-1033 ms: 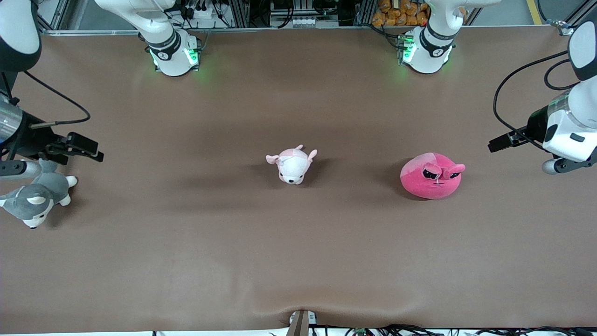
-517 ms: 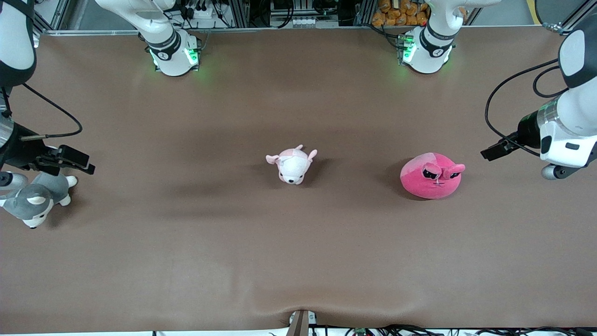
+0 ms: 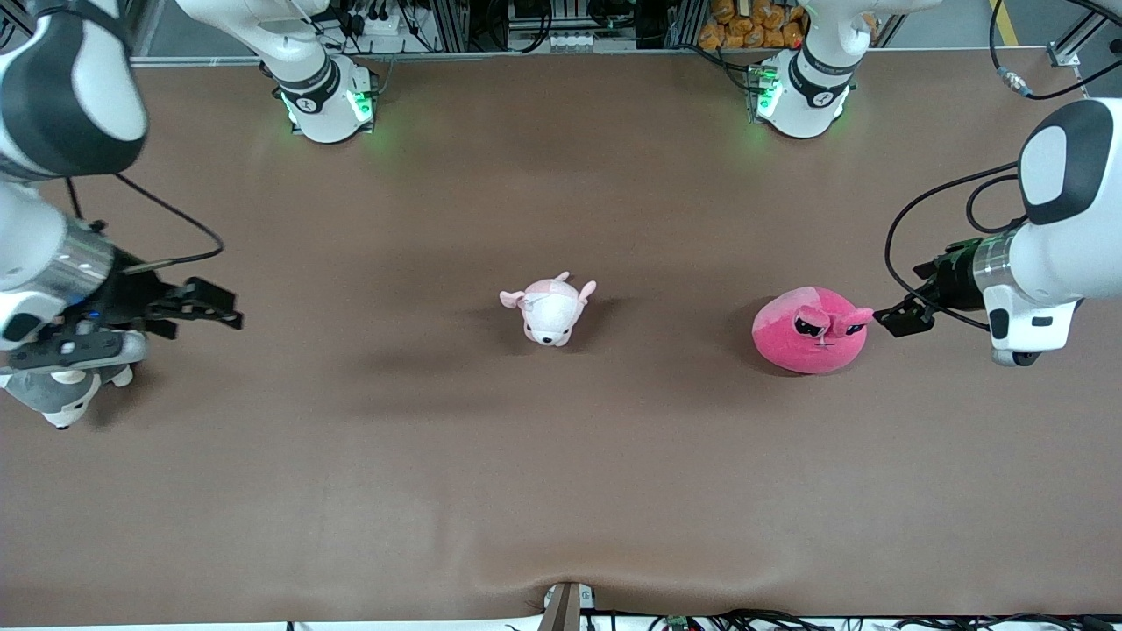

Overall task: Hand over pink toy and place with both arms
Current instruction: 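Lower the left gripper onto the pink plush and close on it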

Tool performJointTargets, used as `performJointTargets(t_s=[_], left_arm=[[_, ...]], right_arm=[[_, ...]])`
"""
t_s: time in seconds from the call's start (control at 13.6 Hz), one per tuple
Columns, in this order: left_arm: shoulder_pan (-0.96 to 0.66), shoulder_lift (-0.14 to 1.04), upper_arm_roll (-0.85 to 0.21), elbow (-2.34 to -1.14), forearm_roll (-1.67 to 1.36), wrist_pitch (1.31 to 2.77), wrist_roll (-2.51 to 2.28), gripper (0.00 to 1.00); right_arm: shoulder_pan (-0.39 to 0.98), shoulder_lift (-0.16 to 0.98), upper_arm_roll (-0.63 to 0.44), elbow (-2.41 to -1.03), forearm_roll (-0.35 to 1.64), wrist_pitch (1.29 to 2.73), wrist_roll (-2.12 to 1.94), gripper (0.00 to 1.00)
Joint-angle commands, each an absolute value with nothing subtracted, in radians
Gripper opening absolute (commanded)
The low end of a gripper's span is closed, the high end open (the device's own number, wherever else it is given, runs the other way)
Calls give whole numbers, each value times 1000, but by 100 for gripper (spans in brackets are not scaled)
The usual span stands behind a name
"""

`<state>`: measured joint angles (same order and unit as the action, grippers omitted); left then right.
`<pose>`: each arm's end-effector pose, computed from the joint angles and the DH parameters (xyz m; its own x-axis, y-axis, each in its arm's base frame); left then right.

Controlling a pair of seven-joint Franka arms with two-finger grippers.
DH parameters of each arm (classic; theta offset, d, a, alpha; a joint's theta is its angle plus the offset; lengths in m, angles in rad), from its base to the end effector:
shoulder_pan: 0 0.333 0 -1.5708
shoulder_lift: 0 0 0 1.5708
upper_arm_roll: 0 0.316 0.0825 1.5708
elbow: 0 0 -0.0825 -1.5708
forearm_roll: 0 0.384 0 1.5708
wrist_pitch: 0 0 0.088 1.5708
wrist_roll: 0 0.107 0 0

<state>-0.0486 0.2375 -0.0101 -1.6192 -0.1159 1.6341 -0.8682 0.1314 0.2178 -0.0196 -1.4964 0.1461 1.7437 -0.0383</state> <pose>0.6069 -0.0469 0.4685 0.6488 0.7256 -0.2294 0.7269 -0.6801 -0.0956 0.6264 0.0848 0.5470 0.9916 0.1249 0.0332 0.1283 -0.9820 -0.1387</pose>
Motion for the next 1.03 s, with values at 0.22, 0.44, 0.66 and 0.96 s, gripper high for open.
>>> performJointTargets(t_s=[0.22, 0.44, 0.66, 0.96], left_arm=[[-20, 274, -11, -1706, -170, 1697, -1001, 100], [7, 324, -11, -1709, -227, 1724, -1057, 100], [81, 348, -9, -1712, -342, 1726, -1060, 100], [103, 374, -9, -1739, -411, 1726, -1063, 100]], right_arm=[[245, 241, -26, -1473, 141, 1730, -29, 100], [242, 247, -26, -1485, 141, 1717, -40, 100], [210, 249, -29, -1488, 144, 1693, -54, 100], [239, 242, -26, -1483, 140, 1686, -44, 100]])
